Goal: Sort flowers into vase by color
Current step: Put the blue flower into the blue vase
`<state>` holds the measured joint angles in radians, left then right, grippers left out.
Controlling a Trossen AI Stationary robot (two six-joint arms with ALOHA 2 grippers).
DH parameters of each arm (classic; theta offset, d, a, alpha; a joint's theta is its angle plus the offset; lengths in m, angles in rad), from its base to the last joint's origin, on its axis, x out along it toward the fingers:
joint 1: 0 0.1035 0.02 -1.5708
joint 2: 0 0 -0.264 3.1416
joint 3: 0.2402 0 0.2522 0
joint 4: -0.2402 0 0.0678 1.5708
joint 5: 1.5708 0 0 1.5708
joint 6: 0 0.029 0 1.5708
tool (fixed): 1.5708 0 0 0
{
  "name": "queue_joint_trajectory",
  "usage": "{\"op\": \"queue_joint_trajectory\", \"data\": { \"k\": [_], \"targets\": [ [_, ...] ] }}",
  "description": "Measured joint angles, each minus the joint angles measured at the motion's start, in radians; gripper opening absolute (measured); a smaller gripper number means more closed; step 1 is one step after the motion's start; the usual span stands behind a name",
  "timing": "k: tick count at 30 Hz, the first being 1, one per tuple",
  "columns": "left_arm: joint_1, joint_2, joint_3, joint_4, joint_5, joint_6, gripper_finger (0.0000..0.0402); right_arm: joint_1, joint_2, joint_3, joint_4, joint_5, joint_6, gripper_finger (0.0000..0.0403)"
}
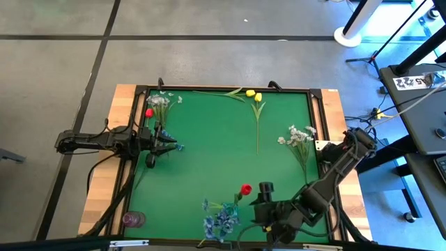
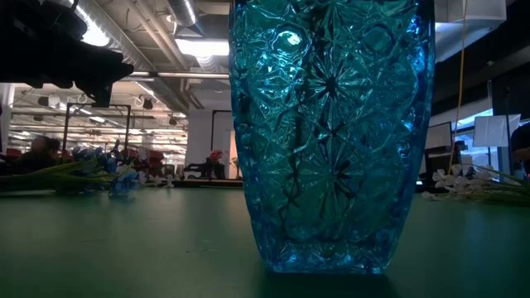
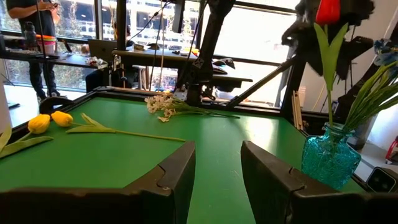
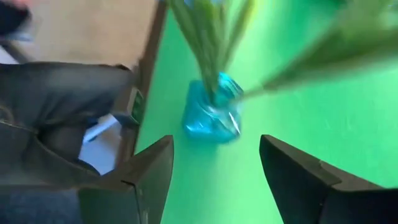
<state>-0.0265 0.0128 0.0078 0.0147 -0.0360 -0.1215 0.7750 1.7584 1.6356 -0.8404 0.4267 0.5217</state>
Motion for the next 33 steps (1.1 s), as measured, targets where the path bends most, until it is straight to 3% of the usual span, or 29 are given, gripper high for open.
{"op": "queue_joint_trajectory", "data": {
  "k": [3, 15, 19, 25, 30, 33],
  "targets": [
    [0.0, 0.0, 0.0, 0.0, 0.0, 0.0, 0.0125, 0.004, 0.0, 0.0, -0.103, 0.022, 0.059, 0.0237],
    [0.0, 0.0, 0.0, 0.0, 0.0, 0.0, 0.0125, 0.071, -0.03, -0.004, -0.469, 0.283, 0.34, 0.0237],
    [0.0, 0.0, 0.0, 0.0, 0.0, 0.0, 0.0125, 0.13, -0.076, -0.081, -0.448, 0.351, 0.442, 0.0237],
    [0.0, 0.0, 0.0, 0.002, 0.0, 0.0, 0.0125, 0.168, -0.118, -0.248, -0.316, 0.37, 0.5, 0.0237],
    [-0.001, 0.0, 0.0, 0.144, 0.004, 0.014, 0.0125, 0.133, -0.172, -0.417, -0.161, 0.364, 0.484, 0.0237],
    [-0.001, -0.001, 0.0, 0.241, 0.028, -0.082, 0.0125, 0.091, -0.217, -0.537, -0.028, 0.326, 0.427, 0.0237]
  ]
}}
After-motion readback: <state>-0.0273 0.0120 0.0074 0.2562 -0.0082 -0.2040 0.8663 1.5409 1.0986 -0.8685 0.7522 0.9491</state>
